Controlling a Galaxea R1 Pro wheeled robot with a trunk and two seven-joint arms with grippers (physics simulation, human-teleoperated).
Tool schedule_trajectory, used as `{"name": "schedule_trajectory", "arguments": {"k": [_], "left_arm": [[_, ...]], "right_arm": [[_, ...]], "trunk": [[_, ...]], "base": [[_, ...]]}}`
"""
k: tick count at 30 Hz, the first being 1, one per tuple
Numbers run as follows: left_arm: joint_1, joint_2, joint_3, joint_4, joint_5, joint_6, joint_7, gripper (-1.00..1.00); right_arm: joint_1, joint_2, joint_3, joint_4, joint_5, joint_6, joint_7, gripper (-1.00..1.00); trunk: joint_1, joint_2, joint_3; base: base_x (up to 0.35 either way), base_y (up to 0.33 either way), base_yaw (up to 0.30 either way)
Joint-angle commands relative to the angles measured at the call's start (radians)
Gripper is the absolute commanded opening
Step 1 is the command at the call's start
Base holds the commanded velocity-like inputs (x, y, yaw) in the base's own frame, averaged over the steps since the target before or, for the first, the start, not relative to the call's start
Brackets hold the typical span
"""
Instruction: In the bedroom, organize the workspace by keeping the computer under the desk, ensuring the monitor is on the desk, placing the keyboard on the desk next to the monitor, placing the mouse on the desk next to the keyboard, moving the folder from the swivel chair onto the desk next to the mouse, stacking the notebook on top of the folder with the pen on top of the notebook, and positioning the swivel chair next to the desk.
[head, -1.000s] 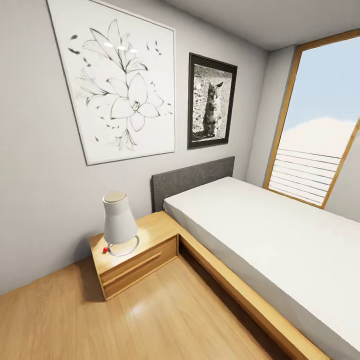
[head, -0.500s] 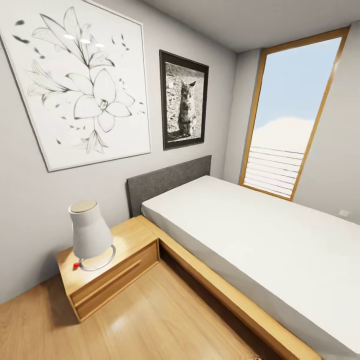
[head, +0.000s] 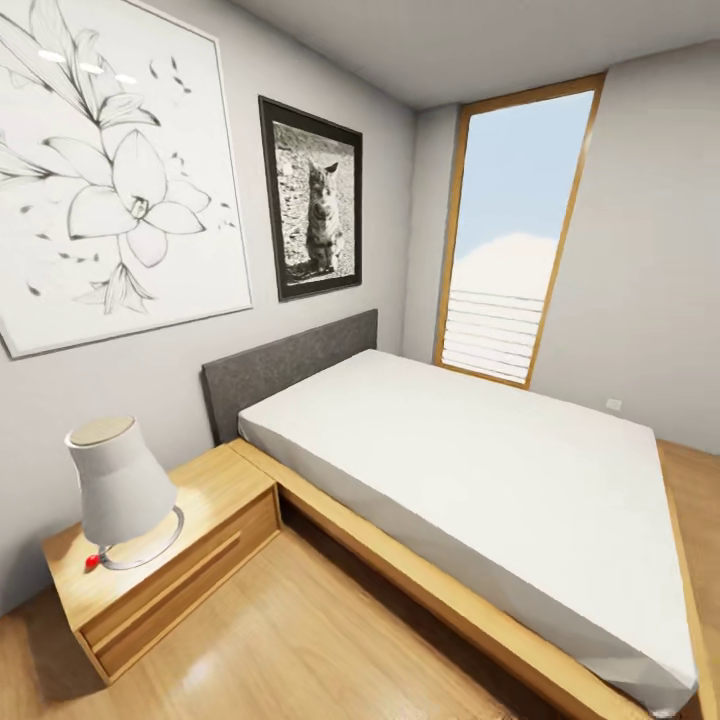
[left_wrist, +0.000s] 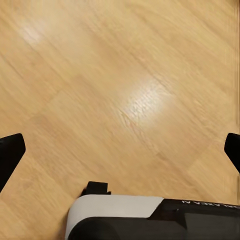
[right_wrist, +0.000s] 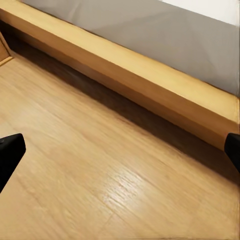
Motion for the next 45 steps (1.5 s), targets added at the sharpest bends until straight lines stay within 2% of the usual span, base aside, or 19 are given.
{"name": "schedule_trajectory", "arguments": {"k": [1,6,16,25,33,45], "left_arm": [[0.0,-0.004,-0.001,0.0,0.006,-0.001,0.0,1.0],[0.0,-0.006,-0.001,0.0,0.007,-0.01,0.0,1.0],[0.0,-0.006,0.001,-0.001,0.01,-0.027,0.001,1.0],[0.0,-0.006,0.001,-0.001,0.01,-0.03,0.002,1.0],[0.0,-0.006,0.001,0.0,0.011,-0.029,0.002,1.0],[0.0,-0.006,0.001,-0.001,0.01,-0.029,0.002,1.0]], "right_arm": [[-0.001,0.001,0.001,0.002,0.0,-0.003,0.0,1.0],[-0.001,0.002,0.001,0.003,0.0,-0.003,0.001,1.0],[-0.001,0.0,0.001,0.002,-0.003,-0.003,0.0,1.0],[-0.001,0.0,0.001,0.001,-0.004,0.024,0.002,1.0],[-0.001,0.003,0.0,0.001,-0.005,0.026,0.002,1.0],[-0.001,0.0,0.001,0.001,-0.003,0.026,0.004,1.0]], "trunk": [[0.0,-0.001,-0.001],[0.0,-0.001,-0.001],[0.0,-0.001,-0.001],[0.0,-0.001,-0.001],[0.0,-0.001,-0.001],[0.0,-0.001,-0.001]], "base": [[0.0,0.0,-0.3],[0.054,0.0,-0.3],[0.254,0.0,-0.3],[0.028,0.0,-0.3],[0.174,0.057,-0.3],[0.017,0.013,-0.3]]}}
